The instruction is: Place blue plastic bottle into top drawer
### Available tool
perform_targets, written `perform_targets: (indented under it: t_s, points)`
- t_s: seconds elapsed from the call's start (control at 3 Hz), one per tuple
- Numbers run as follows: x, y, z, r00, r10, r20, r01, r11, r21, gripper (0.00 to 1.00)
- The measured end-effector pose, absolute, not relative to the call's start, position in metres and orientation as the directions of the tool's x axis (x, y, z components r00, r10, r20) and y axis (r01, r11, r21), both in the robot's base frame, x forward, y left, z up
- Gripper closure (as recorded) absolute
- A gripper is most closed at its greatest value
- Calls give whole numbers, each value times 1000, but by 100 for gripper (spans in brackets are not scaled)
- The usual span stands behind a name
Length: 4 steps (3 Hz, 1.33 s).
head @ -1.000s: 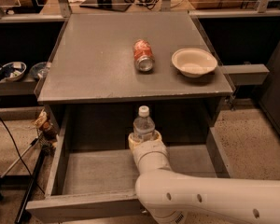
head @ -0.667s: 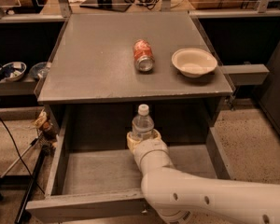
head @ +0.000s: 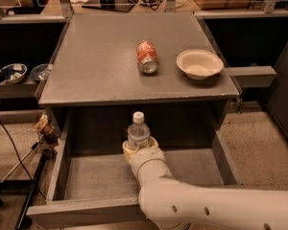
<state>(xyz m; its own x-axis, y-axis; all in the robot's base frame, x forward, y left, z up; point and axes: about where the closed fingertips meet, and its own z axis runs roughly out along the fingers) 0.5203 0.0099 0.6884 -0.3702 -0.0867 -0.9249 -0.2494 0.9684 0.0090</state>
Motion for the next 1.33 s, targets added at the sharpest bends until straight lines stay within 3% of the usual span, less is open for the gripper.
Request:
perform_targets:
  t_s: [0.67, 1.33]
  points:
    - [505, 11, 688, -380, -62, -923, -205, 979, 18, 100]
    - [507, 4, 685, -363, -69, -929, -89, 995, -39, 100]
